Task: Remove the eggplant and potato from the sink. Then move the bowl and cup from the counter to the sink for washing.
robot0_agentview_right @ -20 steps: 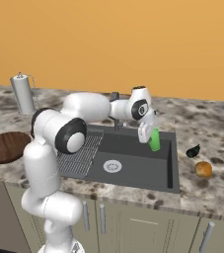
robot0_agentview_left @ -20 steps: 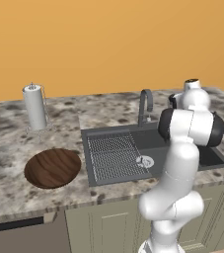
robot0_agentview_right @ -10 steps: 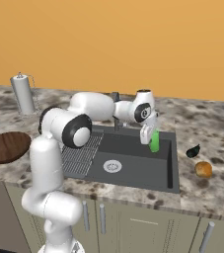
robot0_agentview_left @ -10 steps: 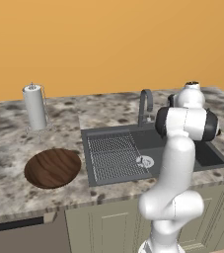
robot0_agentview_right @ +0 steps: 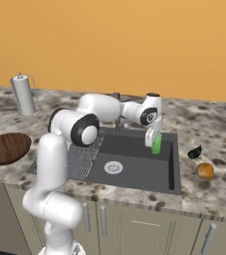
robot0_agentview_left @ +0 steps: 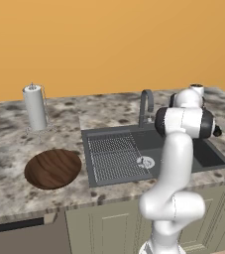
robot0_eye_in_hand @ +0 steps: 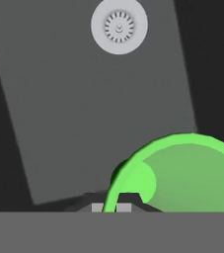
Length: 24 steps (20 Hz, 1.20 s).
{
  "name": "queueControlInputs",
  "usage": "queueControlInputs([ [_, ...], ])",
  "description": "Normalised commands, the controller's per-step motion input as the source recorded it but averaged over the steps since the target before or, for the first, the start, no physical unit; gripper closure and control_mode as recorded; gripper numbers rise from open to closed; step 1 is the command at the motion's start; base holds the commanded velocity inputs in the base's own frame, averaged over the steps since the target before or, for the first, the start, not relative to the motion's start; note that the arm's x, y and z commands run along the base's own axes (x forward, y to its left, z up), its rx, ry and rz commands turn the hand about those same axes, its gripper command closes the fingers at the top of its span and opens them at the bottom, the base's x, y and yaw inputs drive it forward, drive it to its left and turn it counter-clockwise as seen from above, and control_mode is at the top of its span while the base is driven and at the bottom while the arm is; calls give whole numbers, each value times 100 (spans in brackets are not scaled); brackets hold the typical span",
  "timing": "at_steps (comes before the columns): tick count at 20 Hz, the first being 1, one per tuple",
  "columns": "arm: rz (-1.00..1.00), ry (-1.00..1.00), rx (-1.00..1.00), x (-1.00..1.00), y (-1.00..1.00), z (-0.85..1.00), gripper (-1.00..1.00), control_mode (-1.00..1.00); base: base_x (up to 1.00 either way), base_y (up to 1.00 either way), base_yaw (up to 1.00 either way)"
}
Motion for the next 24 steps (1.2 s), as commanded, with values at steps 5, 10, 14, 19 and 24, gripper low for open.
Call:
queueControlInputs([
  [5, 0, 0, 6, 30, -7, -25, 100, -100, 0, 0, 0],
  [10, 0, 0, 2, 28, -8, -30, 100, -100, 0, 0, 0],
  [14, -1, 0, 0, 30, -6, -31, 100, -100, 0, 0, 0],
  [19, -2, 0, 0, 26, -5, -36, 100, -100, 0, 0, 0],
  [24, -4, 0, 0, 29, -9, -37, 100, -100, 0, 0, 0],
])
